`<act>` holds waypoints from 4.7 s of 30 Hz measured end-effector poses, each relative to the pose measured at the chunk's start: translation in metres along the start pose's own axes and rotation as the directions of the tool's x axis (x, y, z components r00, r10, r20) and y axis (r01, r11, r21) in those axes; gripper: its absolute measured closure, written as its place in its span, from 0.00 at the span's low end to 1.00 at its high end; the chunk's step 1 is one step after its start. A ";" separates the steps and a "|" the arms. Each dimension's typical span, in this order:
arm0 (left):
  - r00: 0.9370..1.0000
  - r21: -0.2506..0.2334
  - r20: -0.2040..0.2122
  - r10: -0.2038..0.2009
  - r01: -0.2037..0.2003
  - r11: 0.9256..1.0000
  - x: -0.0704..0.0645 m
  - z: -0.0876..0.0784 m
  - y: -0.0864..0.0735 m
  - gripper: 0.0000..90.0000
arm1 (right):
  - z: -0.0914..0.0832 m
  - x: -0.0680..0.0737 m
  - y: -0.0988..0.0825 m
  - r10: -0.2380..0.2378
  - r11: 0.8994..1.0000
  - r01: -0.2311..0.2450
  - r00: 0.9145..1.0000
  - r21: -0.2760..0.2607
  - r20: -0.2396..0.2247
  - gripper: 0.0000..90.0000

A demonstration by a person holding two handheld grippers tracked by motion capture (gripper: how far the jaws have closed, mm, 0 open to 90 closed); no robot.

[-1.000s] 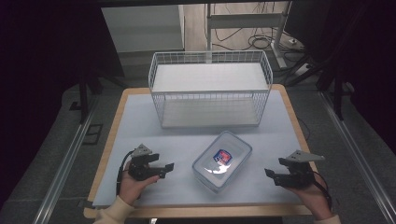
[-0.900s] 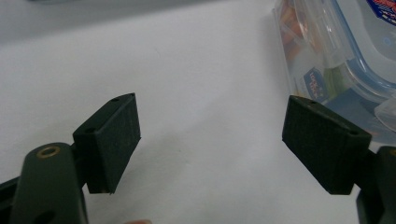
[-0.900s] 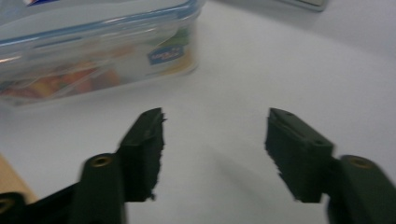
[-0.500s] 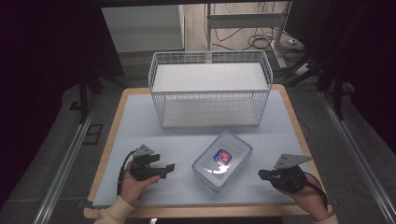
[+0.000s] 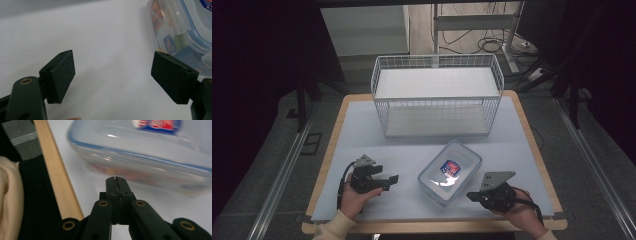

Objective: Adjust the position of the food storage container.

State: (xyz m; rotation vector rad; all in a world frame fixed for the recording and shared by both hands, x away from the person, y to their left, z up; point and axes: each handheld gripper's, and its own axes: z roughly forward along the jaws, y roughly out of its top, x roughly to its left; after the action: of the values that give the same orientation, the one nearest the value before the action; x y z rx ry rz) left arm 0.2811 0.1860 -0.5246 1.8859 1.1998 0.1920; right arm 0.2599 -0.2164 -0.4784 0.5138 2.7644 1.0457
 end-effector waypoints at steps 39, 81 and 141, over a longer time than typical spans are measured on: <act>1.000 -0.003 0.009 -0.017 0.017 1.000 0.003 -0.004 0.000 0.21 | 0.055 0.026 0.037 -0.182 0.979 0.187 0.981 0.080 -0.069 1.00; 0.999 -0.009 0.008 -0.046 0.046 0.999 0.009 -0.008 -0.002 0.21 | 0.131 0.033 0.100 -0.063 0.998 0.062 0.997 0.027 0.047 1.00; 0.999 -0.024 0.017 -0.048 0.048 0.999 0.002 -0.005 0.006 0.21 | -0.025 -0.077 -0.034 0.463 0.859 -0.410 0.877 -0.306 0.126 0.32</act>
State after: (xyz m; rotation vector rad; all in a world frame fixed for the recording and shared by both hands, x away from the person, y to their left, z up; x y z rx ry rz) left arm 0.2832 0.1896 -0.5181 1.8324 1.2248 0.1636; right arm 0.3159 -0.2840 -0.4813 1.1736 2.3277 1.3531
